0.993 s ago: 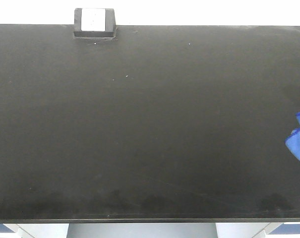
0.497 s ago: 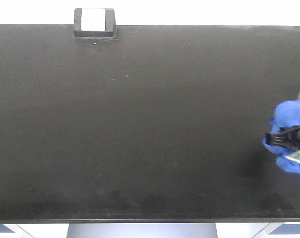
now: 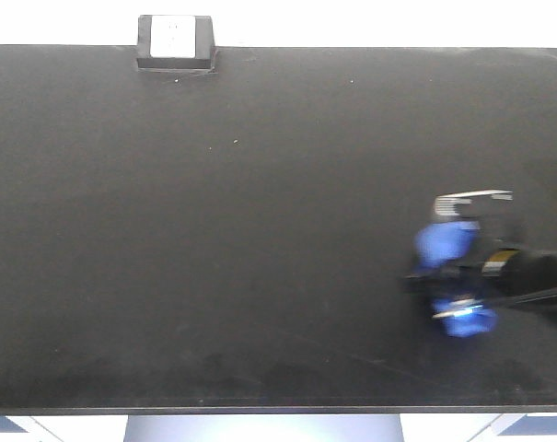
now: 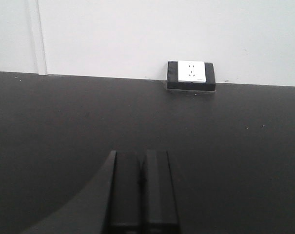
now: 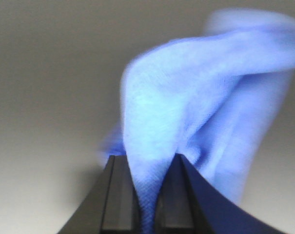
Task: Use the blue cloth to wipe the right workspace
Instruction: 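Lower the blue cloth onto the counter with the right gripper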
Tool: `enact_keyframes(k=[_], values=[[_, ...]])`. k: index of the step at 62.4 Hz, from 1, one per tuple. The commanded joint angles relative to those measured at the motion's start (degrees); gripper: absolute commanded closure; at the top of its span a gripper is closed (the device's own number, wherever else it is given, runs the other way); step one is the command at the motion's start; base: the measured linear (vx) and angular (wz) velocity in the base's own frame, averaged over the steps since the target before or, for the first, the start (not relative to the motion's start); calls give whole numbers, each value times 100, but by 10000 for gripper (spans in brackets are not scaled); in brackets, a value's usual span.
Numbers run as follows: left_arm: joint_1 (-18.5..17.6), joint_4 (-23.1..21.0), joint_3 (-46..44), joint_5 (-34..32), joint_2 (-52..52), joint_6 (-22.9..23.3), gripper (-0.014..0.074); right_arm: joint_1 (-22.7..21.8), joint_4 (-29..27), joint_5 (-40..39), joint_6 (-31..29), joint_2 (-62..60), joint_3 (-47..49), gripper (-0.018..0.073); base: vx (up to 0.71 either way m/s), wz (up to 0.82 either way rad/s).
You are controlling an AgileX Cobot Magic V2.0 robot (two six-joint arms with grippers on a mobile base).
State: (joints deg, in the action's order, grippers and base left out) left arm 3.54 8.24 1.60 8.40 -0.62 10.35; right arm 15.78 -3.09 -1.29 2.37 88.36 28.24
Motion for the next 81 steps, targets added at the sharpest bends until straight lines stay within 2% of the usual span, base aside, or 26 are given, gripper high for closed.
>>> enact_keyframes(k=[1, 8, 11, 14, 21, 27, 34, 51, 55, 61, 66, 71, 77, 81], values=[[-20, 5, 175, -464, -83, 49, 602, 988, -400, -734, 107, 122, 292, 559, 0, 0], [-20, 5, 175, -464, -83, 49, 602, 2048, -733, -781, 114, 498, 807, 559, 0, 0], [-20, 5, 175, -464, -83, 49, 602, 2311, -746, -720, 55, 683, 994, 559, 0, 0], [-20, 5, 175, -464, -83, 49, 602, 2454, -746, -657, -76, 831, 1156, 559, 0, 0], [-20, 5, 175, -464, -83, 49, 602, 2327, -776, -525, -84, 1050, 1227, 559, 0, 0], [-20, 5, 175, -464, -83, 49, 602, 1867, -769, -213, -71, 1032, 1221, 559, 0, 0], [-20, 5, 175, -464, -83, 49, 602, 893, -671, 236, -124, 930, 1221, 559, 0, 0], [-20, 5, 175, -464, -83, 49, 602, -1821, 448, 1002, -391, 819, 1221, 559, 0, 0], [-20, 5, 175, -464, -83, 49, 602, -2359, 657, 1067, -391, 815, 1221, 559, 0, 0], [-20, 5, 175, -464, -83, 49, 602, -2845, 702, 1067, -363, 815, 1221, 559, 0, 0], [-20, 5, 175, -464, -83, 49, 602, -2871, 461, 1060, -338, 815, 1221, 559, 0, 0], [-20, 5, 175, -464, -83, 49, 602, -2623, 209, 1065, -375, 815, 1221, 559, 0, 0], [-20, 5, 175, -464, -83, 49, 602, -2034, -79, 1018, -368, 815, 1221, 559, 0, 0], [-20, 5, 175, -464, -83, 49, 602, -1471, -364, 905, -368, 815, 1221, 559, 0, 0]])
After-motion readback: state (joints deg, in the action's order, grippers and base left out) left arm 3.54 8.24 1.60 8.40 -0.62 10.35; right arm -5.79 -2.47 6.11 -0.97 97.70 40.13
